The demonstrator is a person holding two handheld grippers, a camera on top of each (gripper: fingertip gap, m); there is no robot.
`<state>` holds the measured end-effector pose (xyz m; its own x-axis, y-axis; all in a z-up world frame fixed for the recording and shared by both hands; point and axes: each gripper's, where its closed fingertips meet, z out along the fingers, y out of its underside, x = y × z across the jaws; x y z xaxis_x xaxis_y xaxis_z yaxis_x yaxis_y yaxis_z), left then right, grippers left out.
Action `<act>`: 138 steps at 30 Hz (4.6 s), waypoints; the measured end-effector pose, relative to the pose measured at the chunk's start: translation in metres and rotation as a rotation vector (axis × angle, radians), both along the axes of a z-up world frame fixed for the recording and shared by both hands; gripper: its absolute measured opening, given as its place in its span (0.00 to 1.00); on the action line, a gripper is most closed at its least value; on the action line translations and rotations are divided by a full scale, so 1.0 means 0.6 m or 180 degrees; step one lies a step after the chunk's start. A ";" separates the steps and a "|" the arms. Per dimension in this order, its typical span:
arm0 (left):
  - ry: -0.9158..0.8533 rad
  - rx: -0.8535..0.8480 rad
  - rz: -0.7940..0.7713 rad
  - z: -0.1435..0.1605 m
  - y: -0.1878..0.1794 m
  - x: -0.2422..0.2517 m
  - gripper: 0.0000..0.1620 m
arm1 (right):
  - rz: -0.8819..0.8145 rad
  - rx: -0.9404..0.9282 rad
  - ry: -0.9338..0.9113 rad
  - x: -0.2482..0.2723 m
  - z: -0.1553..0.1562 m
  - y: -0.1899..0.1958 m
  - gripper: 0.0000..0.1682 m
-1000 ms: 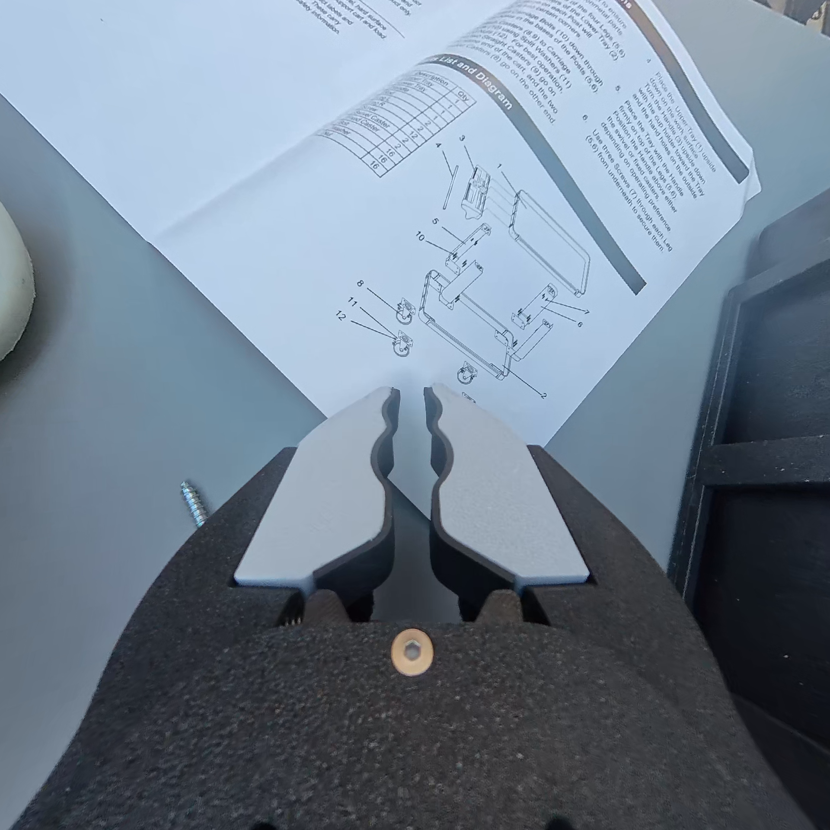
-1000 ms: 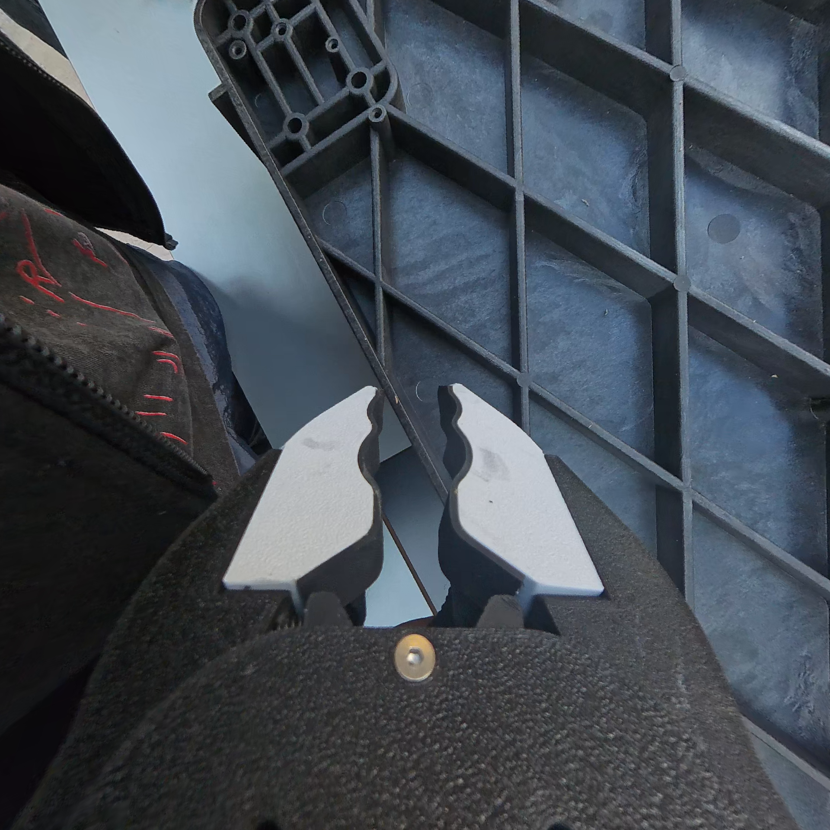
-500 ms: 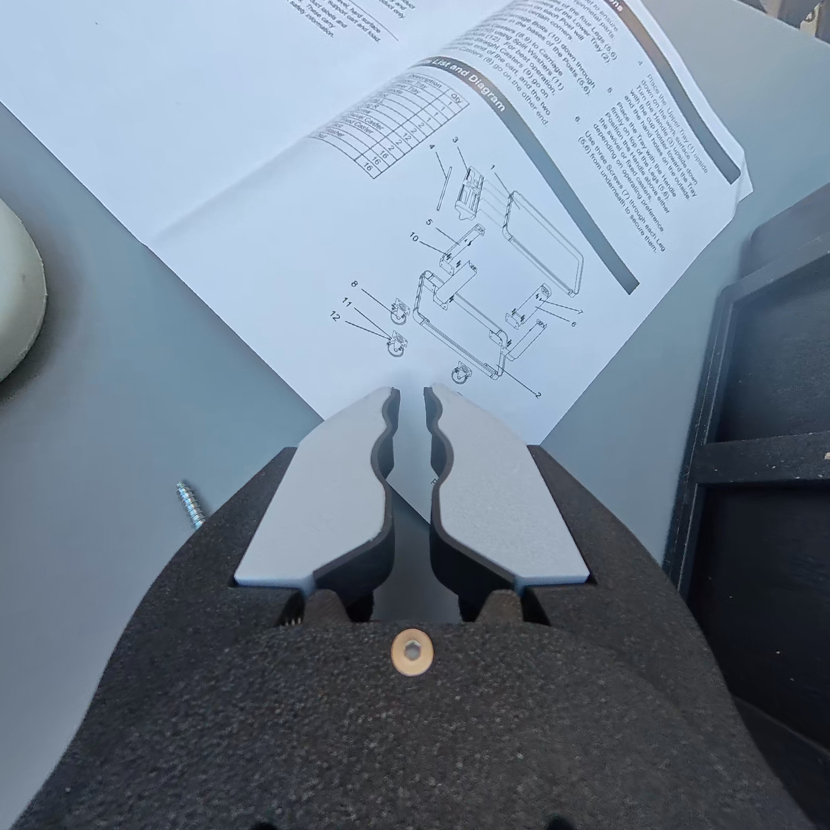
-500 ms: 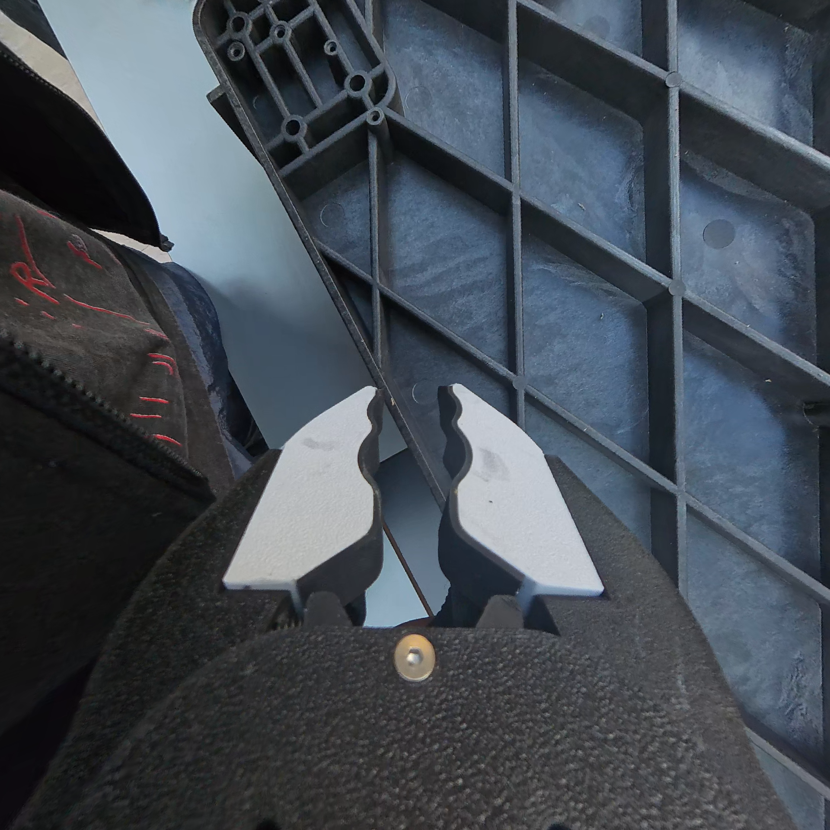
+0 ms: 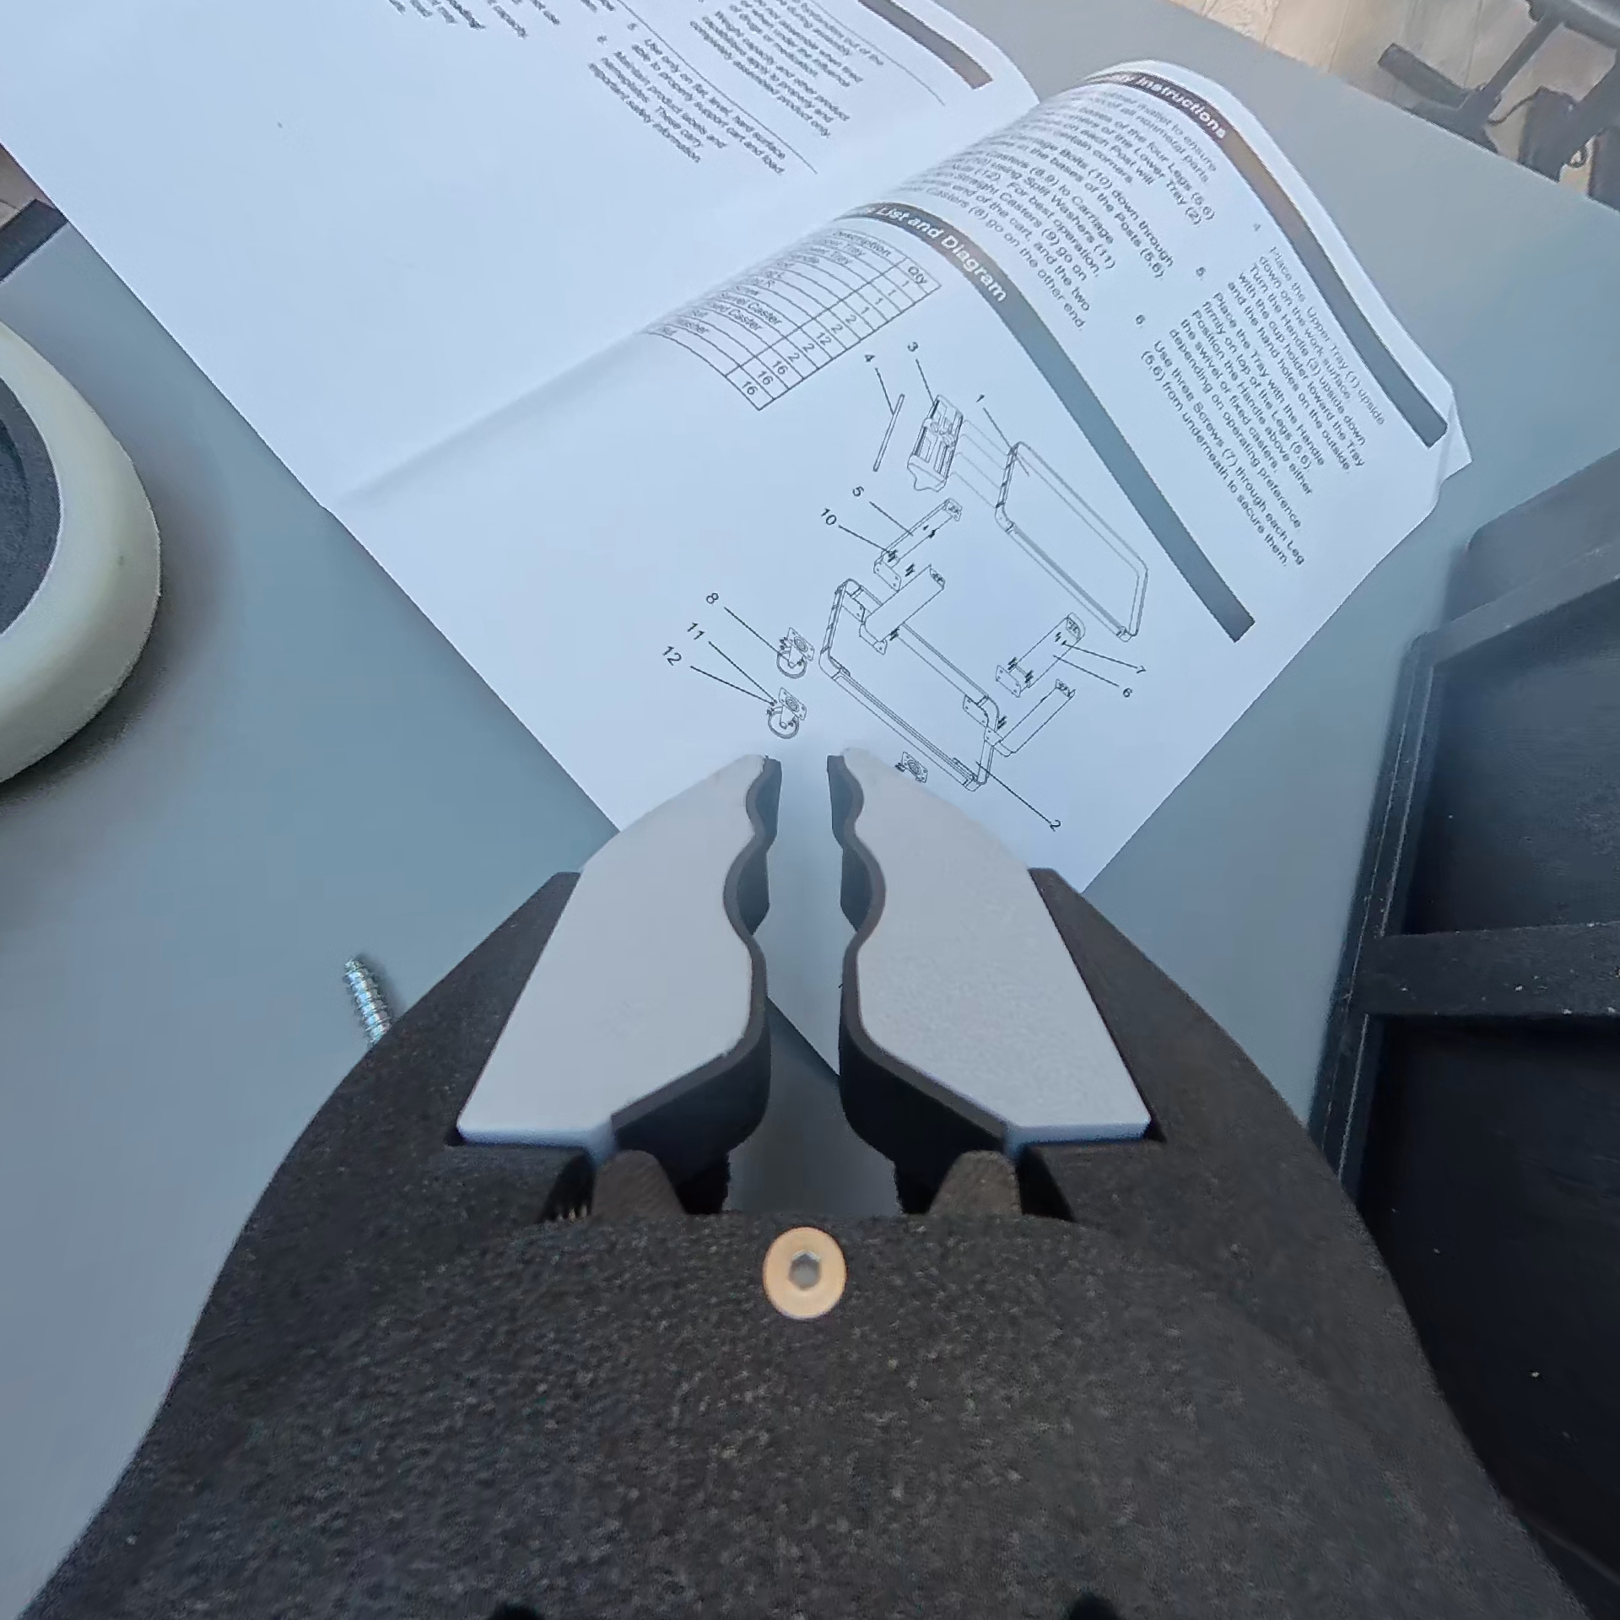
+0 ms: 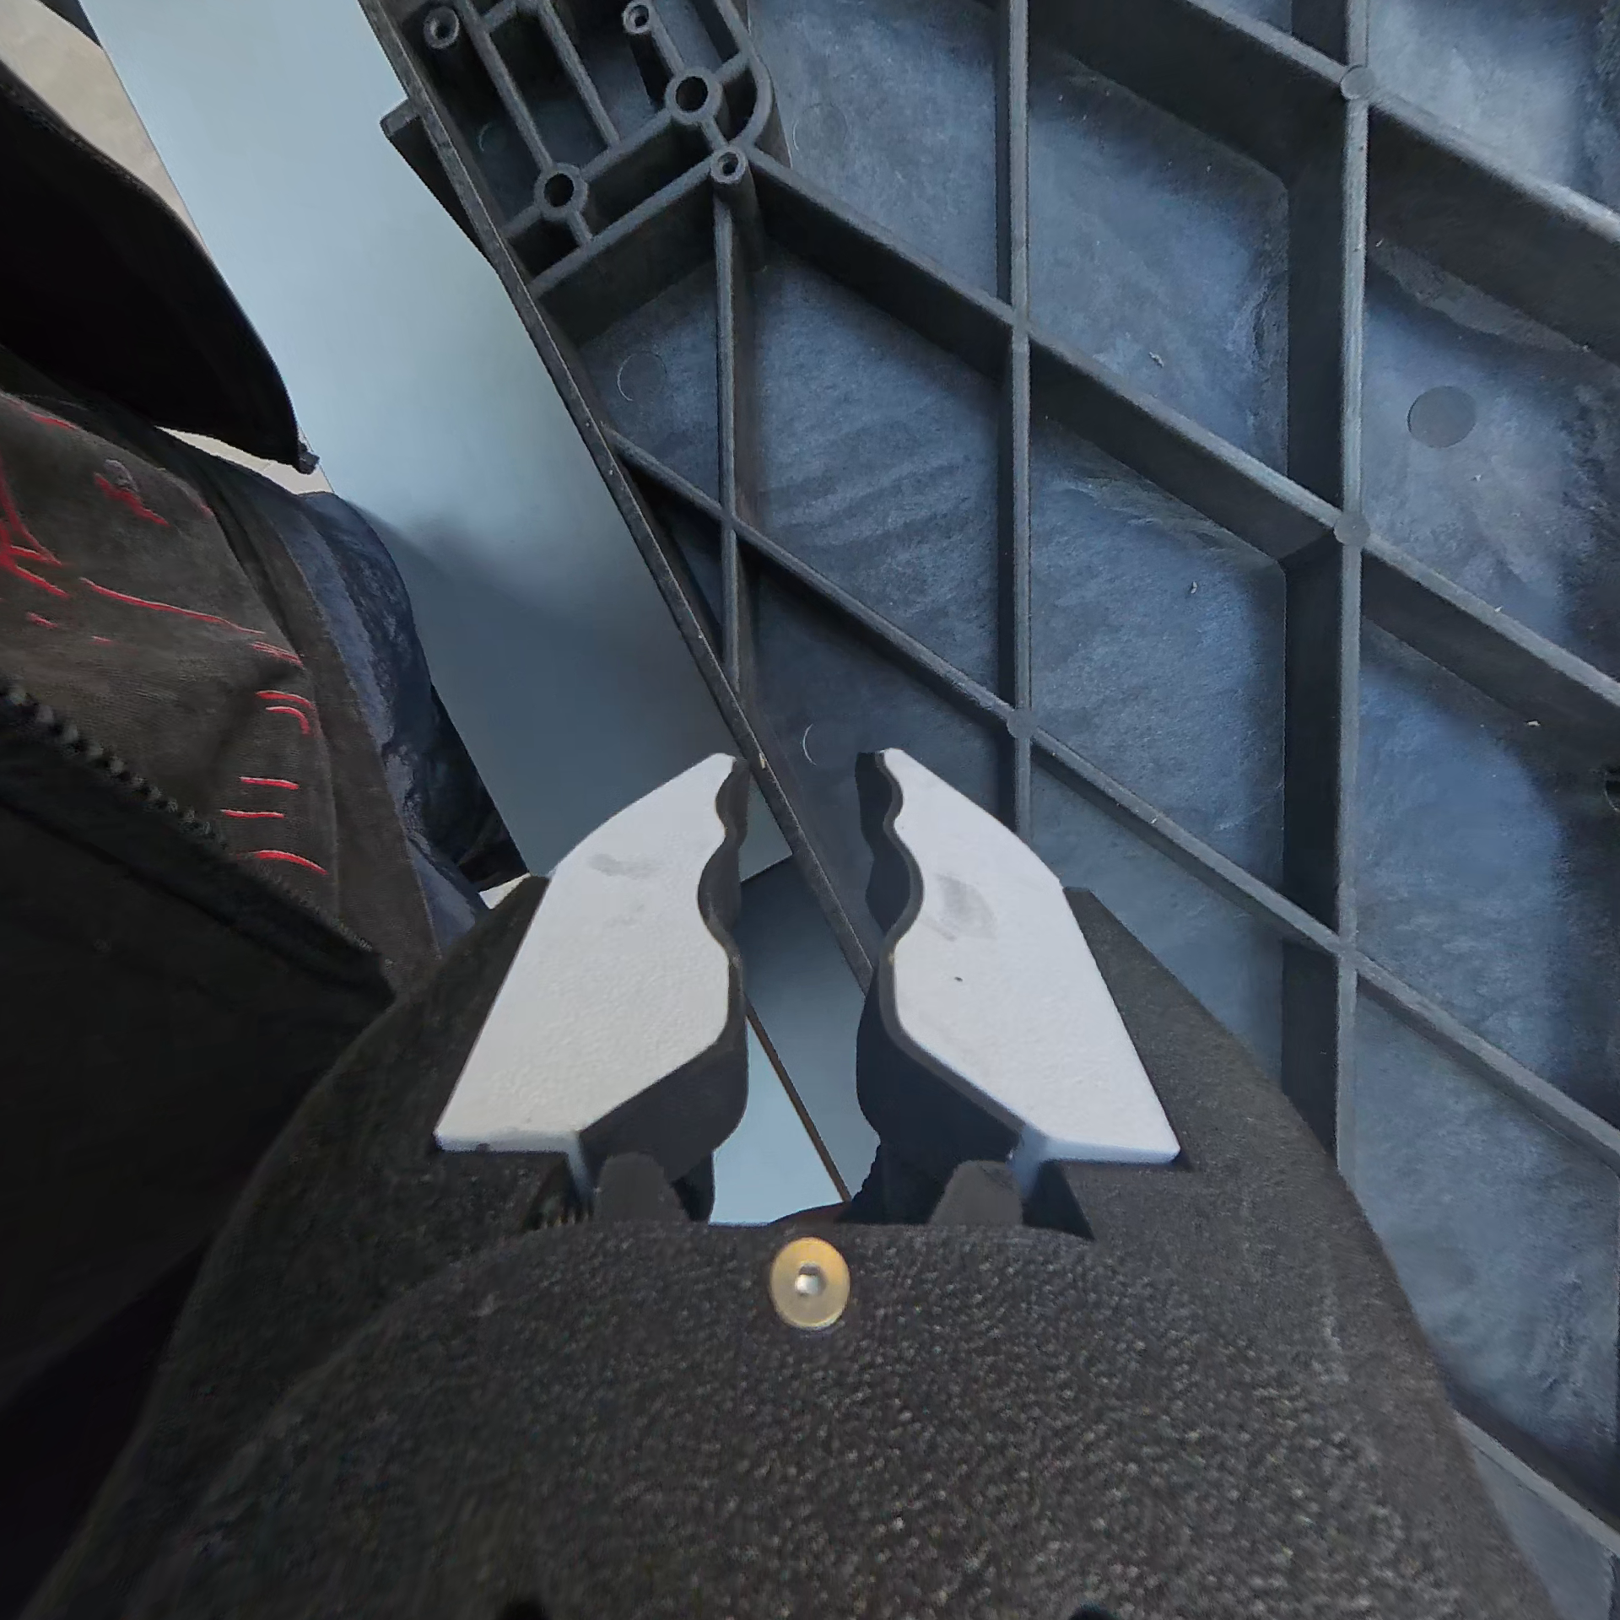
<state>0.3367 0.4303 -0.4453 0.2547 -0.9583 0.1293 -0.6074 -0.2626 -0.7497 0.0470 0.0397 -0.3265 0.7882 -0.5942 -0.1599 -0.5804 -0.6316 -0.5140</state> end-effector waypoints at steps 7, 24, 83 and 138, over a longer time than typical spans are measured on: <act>-0.0033 -0.0002 0.0060 -0.002 0.005 0.007 0.07 | 0.0030 -0.0013 0.0030 0.002 -0.002 0.003 0.15; -0.0001 -0.0022 0.0071 -0.007 0.007 0.011 0.06 | 0.0081 -0.0015 0.0044 0.013 -0.005 0.011 0.15; 0.0281 0.0268 0.0234 -0.014 0.026 -0.166 0.08 | 0.0059 0.0042 -0.0095 -0.006 0.004 0.000 0.15; 0.0268 0.0167 0.0165 -0.012 0.013 -0.162 0.08 | 0.0059 0.0049 -0.0118 -0.015 0.004 -0.006 0.15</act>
<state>0.2397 0.4381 -0.4527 0.3120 -0.9485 0.0554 -0.6555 -0.2571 -0.7100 0.0380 0.0363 -0.3239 0.8046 -0.5773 -0.1392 -0.5490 -0.6339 -0.5447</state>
